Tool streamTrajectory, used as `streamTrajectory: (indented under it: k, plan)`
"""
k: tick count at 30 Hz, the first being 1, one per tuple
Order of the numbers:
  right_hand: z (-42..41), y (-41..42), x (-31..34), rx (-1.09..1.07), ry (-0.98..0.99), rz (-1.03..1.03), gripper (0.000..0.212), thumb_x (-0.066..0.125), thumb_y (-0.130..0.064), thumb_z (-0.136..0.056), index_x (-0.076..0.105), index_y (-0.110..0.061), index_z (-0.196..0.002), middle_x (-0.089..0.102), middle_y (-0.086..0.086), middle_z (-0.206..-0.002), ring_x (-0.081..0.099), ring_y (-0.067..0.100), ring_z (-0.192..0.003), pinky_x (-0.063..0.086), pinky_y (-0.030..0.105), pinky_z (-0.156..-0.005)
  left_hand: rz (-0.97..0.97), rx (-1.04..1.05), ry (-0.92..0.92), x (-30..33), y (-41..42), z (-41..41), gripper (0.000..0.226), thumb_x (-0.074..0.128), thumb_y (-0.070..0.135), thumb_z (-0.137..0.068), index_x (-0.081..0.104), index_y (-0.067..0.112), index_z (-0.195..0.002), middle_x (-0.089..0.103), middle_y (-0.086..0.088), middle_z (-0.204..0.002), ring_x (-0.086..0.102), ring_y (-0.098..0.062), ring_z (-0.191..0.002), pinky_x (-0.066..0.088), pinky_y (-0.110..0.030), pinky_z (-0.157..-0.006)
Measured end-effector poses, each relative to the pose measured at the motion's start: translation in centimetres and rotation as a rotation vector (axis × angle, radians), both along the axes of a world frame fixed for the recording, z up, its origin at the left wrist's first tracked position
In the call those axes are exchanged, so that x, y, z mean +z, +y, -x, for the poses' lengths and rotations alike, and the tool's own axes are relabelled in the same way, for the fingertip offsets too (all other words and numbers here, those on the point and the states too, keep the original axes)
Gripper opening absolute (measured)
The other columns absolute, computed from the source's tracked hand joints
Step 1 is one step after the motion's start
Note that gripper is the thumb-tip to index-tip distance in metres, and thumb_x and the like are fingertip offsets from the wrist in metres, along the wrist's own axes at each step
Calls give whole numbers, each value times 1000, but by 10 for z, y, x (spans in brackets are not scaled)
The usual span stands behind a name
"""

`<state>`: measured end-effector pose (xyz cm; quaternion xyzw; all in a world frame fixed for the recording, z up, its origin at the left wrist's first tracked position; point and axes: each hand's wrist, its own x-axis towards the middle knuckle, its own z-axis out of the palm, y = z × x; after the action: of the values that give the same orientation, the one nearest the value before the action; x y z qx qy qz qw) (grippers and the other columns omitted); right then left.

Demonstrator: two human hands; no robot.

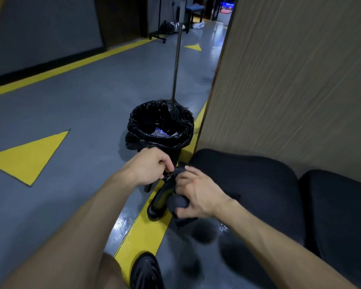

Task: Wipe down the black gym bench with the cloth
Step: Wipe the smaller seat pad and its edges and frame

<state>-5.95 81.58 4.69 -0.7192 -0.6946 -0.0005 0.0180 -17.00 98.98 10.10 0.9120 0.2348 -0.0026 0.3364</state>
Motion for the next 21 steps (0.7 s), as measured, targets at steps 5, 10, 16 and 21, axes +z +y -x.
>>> streamTrajectory:
  k: [5, 10, 16, 21]
  plan:
    - [16, -83, 1, 34, 115, 23, 38, 71, -54, -70, 73, -17, -76, 67, -7, -85, 61, 11, -105, 18, 27, -122, 50, -55, 23, 5, -16, 9, 47, 42, 1, -94, 77, 32, -86, 76, 13, -90, 74, -1, -69, 60, -33, -83]
    - [26, -147, 12, -120, 236, -70, 32, 71, -49, -74, 71, -18, -71, 67, -9, -84, 63, 8, -99, 29, 27, -117, 76, -77, 24, 11, -34, 15, 46, 43, -1, -94, 77, 29, -88, 77, 11, -94, 74, -4, -70, 55, -25, -80]
    - [32, -207, 39, -729, 1065, -626, 41, 69, -49, -72, 69, -8, -65, 67, 0, -70, 63, 8, -67, 50, 25, -68, 102, -126, 11, 17, -46, 15, 47, 43, -1, -95, 77, 29, -88, 77, 13, -92, 75, -7, -72, 53, -30, -77]
    - [33, -212, 56, -1123, 1195, -1191, 40, 58, -57, -79, 76, -21, -84, 72, -6, -85, 65, 15, -91, 51, 40, -88, 109, -156, -39, 18, -50, -1, 45, 43, 2, -97, 77, 30, -87, 77, 16, -88, 74, -6, -73, 60, -41, -86]
